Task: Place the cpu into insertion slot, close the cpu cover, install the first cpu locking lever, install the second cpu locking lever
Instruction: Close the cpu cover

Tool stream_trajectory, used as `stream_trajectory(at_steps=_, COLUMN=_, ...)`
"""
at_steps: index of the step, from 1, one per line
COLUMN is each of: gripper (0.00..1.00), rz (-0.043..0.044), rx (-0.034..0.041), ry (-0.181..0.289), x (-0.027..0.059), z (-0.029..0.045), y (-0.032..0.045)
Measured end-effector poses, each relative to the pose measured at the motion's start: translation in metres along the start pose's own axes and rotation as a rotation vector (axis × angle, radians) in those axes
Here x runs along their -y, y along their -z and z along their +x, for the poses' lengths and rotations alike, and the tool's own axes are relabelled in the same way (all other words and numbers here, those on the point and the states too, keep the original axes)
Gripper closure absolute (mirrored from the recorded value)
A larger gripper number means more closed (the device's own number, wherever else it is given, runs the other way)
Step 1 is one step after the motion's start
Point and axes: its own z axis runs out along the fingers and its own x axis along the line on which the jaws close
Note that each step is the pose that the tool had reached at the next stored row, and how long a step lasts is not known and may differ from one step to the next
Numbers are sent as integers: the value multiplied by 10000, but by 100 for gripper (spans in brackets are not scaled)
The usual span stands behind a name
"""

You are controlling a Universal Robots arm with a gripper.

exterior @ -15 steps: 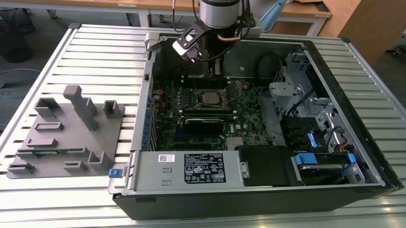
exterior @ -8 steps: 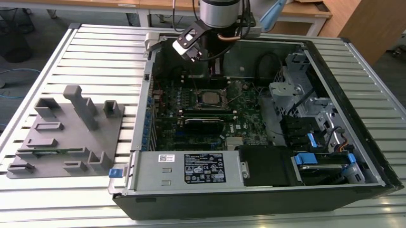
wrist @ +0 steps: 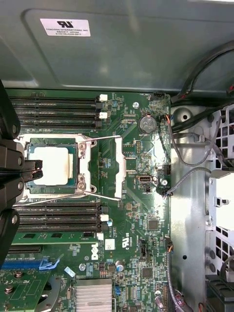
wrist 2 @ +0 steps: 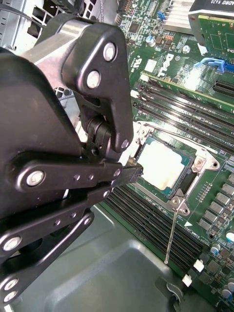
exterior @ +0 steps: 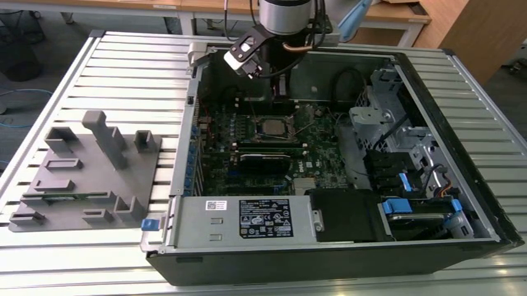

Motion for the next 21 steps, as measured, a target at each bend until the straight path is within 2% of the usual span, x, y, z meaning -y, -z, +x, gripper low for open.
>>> stream_trajectory(at_steps=21, gripper=89, rz=1, rx=2, ry=1, x=-13, z=0, y=26)
